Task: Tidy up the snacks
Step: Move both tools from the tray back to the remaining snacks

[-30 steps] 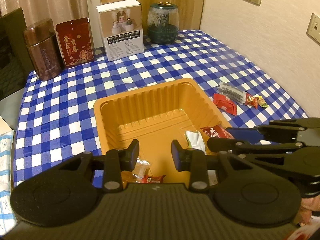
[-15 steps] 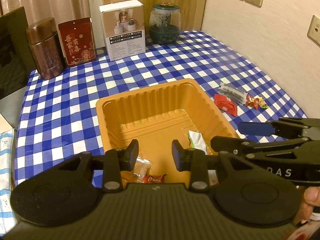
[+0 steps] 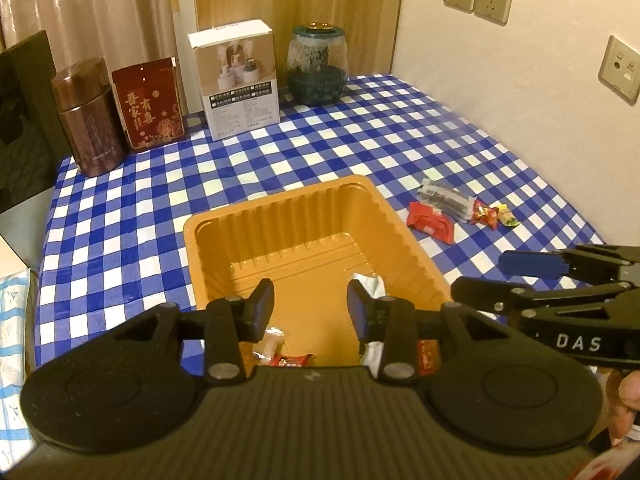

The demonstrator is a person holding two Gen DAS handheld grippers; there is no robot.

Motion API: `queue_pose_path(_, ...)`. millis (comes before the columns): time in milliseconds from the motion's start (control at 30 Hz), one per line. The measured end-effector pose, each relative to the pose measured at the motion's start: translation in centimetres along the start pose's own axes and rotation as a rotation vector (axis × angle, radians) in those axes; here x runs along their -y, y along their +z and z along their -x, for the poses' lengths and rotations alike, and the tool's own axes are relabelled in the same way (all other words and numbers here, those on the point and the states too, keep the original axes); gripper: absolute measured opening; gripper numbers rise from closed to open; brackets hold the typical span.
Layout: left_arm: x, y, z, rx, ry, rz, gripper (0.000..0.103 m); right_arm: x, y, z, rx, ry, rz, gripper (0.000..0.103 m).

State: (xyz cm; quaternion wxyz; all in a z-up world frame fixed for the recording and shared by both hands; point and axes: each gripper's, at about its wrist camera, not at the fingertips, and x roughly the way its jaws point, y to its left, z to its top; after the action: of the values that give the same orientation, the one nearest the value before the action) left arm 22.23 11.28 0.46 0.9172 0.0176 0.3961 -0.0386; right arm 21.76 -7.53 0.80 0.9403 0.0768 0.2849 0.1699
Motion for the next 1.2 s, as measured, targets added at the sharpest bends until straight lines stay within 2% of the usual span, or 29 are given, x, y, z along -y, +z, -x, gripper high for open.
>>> queue_pose_path(300, 2.4, 0.6, 2.6, 0.045, -0.011, 0.002, 0.049, 1.8, -0.3, 3.6, 0.043, -0.039, -0.03, 0.061)
queue_pose_path(667, 7.8, 1.1, 3.6, 0.071, -0.077, -0.047, 0.071, 6.0, -1.6, 7.7, 0.075, -0.122, -0.098, 0.061)
queue_pose_path(1200, 13.7, 1.0, 1.9, 0.074, -0.15, -0.083, 0.077, 11.9, -2.4, 11.8, 0.122, -0.231, -0.174, 0.061)
